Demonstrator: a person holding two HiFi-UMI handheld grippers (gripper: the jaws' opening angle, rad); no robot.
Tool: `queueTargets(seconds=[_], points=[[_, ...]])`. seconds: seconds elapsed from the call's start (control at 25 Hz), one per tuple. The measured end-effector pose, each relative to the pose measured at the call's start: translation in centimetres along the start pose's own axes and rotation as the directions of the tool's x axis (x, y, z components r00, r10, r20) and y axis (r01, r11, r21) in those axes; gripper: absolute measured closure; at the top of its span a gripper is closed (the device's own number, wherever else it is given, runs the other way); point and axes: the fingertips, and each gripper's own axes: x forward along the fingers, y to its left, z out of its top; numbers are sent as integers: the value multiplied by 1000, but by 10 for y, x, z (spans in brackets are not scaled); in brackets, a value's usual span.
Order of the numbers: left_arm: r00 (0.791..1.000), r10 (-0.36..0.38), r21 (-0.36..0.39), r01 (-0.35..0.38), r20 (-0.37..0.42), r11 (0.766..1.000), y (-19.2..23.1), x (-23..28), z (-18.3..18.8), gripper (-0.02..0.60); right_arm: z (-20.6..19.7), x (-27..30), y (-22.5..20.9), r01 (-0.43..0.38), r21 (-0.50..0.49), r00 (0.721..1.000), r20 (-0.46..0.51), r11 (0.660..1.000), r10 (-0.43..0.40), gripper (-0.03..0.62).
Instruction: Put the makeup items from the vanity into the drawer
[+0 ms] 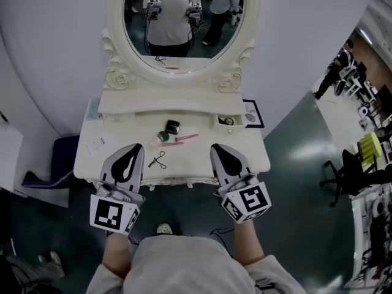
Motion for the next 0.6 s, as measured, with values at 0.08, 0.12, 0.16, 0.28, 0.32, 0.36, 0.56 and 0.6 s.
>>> queueTargets(seconds=[0.08,0.12,0.16,0.28,0.32,0.36,0.56,0.6], points=[[1000,4,1,-4,-3,1000,-7,-2,2,566,2,-6,0,-5,0,1000,2,1000,5,571],[1000,3,2,-3,-4,1000,-11,-3,3,566,3,-10,0,-9,2,1000,4,1000,9,571],[1000,2,5,-2,-4,1000,-16,-4,4,566,4,-15,0,-12,4,1000,7,1000,12,569],[1000,2,12,-2,0,1000,-30,-9,9,566,8,-27,-1,-19,8,1000,16,1000,19,571],[1000,4,13,-4,1,1000,-34,-10,11,566,9,-31,-1,-21,8,1000,17,1000,21,571],[1000,6,13,-6,1,1000,-37,-11,12,566,10,-35,-2,-23,9,1000,19,1000,22,571],[1000,13,8,-13,-4,1000,-54,-17,14,566,12,-54,-4,-32,32,999,33,999,30,571],[1000,13,8,-13,-4,1000,-57,-18,15,566,12,-57,-4,-33,31,999,33,999,32,571]])
